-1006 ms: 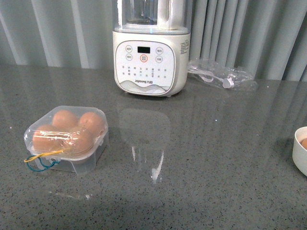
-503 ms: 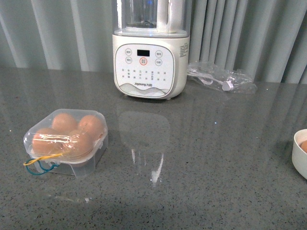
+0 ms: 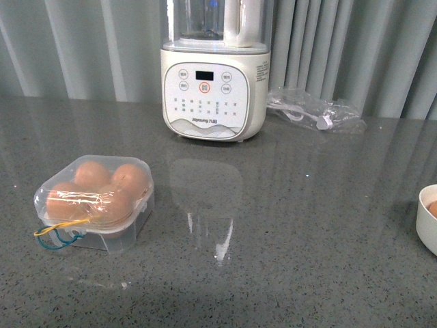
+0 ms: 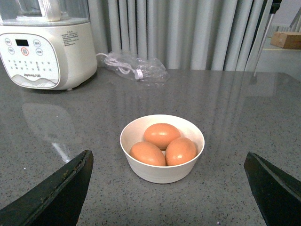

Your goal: Put egg into box

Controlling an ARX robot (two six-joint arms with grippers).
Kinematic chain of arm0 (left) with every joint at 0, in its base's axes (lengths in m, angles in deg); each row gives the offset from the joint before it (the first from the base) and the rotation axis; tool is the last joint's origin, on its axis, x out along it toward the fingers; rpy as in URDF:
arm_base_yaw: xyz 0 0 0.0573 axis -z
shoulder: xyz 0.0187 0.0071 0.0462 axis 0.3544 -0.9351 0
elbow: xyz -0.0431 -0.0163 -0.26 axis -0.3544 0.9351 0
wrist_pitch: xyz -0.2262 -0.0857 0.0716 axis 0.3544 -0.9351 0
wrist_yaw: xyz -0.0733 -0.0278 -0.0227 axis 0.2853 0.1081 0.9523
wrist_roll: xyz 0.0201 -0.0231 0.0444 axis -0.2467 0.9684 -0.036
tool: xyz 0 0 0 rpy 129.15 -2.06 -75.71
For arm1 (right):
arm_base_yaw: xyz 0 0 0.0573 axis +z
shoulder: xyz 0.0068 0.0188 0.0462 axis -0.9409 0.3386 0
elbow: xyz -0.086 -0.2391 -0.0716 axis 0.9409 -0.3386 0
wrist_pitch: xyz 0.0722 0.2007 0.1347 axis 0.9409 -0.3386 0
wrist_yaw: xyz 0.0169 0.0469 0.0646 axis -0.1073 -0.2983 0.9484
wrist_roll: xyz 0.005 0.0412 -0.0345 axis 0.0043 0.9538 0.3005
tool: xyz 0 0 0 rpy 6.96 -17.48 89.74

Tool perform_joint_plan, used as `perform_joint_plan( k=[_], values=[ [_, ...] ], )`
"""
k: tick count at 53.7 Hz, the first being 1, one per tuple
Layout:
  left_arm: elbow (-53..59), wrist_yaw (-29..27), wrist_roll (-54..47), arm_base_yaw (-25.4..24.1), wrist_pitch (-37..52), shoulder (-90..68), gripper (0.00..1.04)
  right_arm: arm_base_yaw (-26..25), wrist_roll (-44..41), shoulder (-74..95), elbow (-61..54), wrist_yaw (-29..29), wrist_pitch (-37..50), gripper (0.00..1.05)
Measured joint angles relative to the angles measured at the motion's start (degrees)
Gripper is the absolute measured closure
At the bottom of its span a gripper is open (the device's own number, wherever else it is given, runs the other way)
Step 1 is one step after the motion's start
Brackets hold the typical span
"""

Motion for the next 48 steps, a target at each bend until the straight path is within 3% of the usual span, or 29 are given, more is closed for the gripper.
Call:
perform_joint_plan(
  k=[14,48],
  values=[
    [0.00,0.00,-0.02,0.00,0.00,0.00,0.06,0.00,0.00,0.00,0.00,0.00,0.00,0.07],
    [0.00,0.00,-0.02,0.00,0.00,0.00,0.07,0.00,0.00,0.00,0.00,0.00,0.00,0.07]
  ],
)
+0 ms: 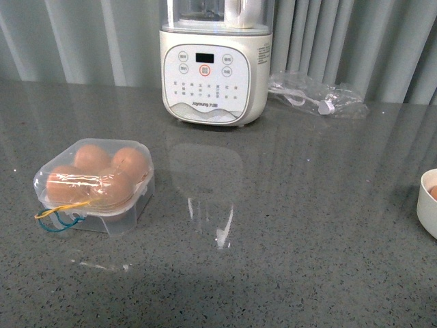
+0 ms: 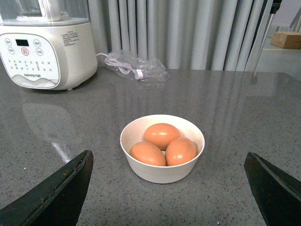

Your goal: Put egg into box

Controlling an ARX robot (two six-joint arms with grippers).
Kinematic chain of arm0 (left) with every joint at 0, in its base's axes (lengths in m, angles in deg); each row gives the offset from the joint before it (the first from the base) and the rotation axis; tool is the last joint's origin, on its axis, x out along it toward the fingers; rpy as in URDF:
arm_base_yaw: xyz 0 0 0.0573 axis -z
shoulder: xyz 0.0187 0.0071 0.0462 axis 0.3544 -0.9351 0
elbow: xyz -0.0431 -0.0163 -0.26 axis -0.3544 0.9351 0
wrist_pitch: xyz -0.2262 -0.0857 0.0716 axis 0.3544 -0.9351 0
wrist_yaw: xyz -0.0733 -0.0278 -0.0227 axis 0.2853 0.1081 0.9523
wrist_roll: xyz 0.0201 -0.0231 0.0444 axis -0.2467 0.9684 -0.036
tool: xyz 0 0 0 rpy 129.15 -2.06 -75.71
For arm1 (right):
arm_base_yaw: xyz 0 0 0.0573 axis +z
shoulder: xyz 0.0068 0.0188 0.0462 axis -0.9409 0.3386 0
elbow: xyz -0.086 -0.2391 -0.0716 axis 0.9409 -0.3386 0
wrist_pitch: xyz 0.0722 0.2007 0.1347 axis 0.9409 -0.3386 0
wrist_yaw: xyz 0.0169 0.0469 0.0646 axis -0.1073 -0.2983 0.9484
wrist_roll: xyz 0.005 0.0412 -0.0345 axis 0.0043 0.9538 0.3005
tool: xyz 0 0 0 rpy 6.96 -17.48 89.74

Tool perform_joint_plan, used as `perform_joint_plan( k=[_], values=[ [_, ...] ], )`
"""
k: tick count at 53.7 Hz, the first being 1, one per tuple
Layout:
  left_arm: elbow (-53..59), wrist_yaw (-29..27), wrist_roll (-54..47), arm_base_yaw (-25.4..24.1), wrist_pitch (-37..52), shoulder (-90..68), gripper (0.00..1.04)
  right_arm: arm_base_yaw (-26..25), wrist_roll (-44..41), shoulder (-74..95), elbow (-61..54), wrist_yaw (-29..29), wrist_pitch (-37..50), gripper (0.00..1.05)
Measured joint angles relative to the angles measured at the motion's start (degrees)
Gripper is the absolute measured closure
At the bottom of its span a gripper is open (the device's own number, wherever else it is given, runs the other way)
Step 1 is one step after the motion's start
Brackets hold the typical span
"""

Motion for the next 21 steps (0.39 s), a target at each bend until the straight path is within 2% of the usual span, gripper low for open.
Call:
perform_joint_plan(
  k=[21],
  values=[
    [0.00,0.00,0.00,0.00,0.00,0.00,0.07,0.00,0.00,0.00,0.00,0.00,0.00,0.07]
  ],
)
